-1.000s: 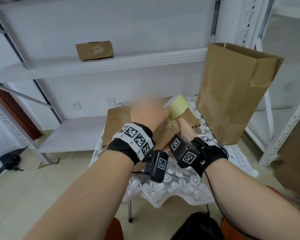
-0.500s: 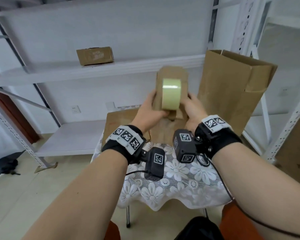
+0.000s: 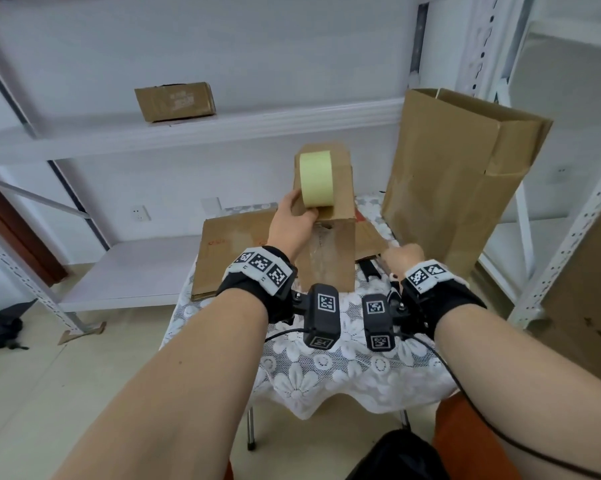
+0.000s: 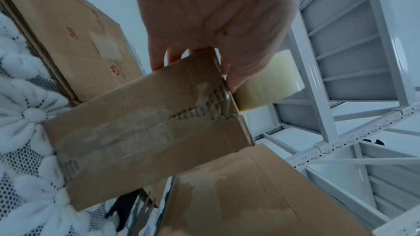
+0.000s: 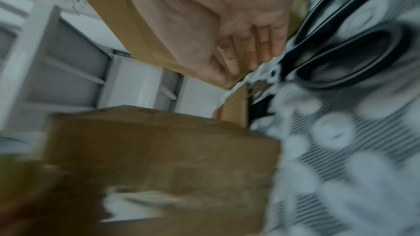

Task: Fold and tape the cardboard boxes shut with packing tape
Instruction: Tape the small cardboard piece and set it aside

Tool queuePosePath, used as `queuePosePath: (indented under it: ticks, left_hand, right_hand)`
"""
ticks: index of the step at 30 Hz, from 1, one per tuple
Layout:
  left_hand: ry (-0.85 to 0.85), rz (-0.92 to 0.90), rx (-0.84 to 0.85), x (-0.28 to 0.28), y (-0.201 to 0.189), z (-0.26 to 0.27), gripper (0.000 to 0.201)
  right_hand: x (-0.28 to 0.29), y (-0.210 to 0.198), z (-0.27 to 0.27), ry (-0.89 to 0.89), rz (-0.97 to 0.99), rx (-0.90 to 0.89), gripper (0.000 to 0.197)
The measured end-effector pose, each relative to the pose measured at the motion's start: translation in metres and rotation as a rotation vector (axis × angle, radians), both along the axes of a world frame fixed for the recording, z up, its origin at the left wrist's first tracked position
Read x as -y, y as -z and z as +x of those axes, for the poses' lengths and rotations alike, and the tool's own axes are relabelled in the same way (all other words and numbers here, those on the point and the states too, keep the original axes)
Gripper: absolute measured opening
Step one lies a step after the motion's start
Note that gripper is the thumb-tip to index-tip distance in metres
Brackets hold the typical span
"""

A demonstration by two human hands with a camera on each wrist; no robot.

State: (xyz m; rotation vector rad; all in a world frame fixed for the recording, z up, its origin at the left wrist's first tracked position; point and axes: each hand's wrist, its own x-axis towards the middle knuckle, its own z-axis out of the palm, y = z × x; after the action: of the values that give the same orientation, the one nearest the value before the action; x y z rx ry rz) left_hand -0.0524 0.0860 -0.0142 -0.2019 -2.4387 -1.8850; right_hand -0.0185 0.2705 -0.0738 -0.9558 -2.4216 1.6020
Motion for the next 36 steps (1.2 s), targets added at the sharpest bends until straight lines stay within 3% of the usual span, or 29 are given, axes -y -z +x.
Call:
queuePosePath:
  ticks: [2, 5, 8, 13, 16, 21, 25, 27, 30, 34, 36]
  left_hand:
    - [-0.025, 0.016, -0.007, -0.004, 0.0, -0.001, 0.053]
    - [-0.034, 0.033, 0.0, -0.009, 0.0, -0.004, 0.052]
    - [-0.038, 0.053, 0.026, -0.008, -0.001, -0.006, 0.051]
    - [-0.042, 0.043, 0.029, -0.004, 0.0, -0.006, 0.051]
    - [-0.04, 0.03, 0.026, -0.003, 0.0, -0.004, 0.051]
    - [-0.036, 0.003, 0.011, -0.002, 0.0, -0.002, 0.051]
    - [-0.031, 0.012, 0.019, -0.002, -0.001, -0.002, 0.051]
    - [-0.033, 0.01, 0.02, -0.001, -0.001, -0.002, 0.051]
    - [-0.035, 0.01, 0.02, -0.001, 0.0, -0.003, 0.05]
    - [-0.035, 0.011, 0.022, 0.0, 0.001, -0.006, 0.05]
    - [-0.033, 0.011, 0.033, 0.002, 0.001, -0.009, 0.051]
  right_hand:
    - [-0.007, 0.019, 0.007, -0.046, 0.1, 0.106, 0.032]
    - [-0.008, 0.033, 0.016, -0.116, 0.173, 0.186, 0.004]
    - [-0.005, 0.038, 0.021, -0.186, 0.309, 0.231, 0.038]
    - [-0.005, 0.036, 0.024, -0.288, 0.53, 0.285, 0.034]
    - [-0.01, 0.036, 0.022, -0.341, 0.612, 0.316, 0.021]
    - [-0.006, 0.052, 0.026, -0.162, 0.834, 0.478, 0.043]
    - [-0.014, 0.048, 0.025, -0.304, 0.909, 0.532, 0.042]
    - [-0.019, 0.045, 0.024, -0.315, 0.796, 0.482, 0.024]
    - [-0.027, 0.042, 0.022, -0.194, 0.518, 0.339, 0.026]
    - [-0.035, 0.041, 0.022, -0.038, -0.262, 0.076, 0.023]
    - [-0.036, 0.037, 0.022, -0.036, -0.482, 0.049, 0.018]
